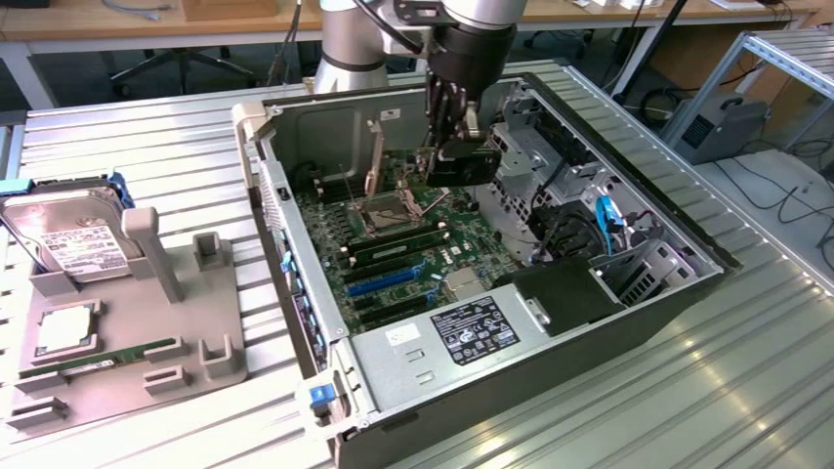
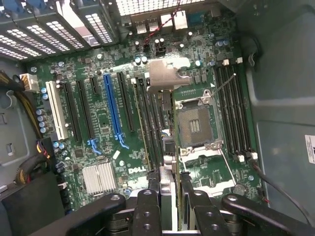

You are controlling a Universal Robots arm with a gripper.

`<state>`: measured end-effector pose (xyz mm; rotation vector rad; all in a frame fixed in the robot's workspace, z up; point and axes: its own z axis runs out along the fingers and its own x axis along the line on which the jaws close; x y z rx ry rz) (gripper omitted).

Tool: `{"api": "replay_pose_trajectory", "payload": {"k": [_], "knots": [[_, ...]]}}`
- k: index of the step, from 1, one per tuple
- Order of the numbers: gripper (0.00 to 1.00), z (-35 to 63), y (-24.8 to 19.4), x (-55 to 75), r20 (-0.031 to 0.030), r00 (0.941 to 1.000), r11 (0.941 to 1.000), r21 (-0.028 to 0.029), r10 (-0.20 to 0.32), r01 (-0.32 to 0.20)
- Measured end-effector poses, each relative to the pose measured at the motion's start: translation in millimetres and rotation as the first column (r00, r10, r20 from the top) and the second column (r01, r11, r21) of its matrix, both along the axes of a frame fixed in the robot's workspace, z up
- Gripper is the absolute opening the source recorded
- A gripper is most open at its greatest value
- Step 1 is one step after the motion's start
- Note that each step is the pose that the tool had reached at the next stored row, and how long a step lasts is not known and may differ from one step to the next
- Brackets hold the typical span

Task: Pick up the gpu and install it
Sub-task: 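Insert the gpu into the slot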

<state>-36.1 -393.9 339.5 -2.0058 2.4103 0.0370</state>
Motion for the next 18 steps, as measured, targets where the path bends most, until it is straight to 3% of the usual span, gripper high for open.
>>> {"api": "replay_pose_trajectory", "payload": {"k": [9,18], "knots": [[0.27,0.0,-0.1,0.0,0.0,0.9988,0.9988,0.0001,0.049,-0.049],[0.27,0.0,-0.2,0.0,0.0,0.9935,0.9935,0.0,0.114,-0.114]]}}
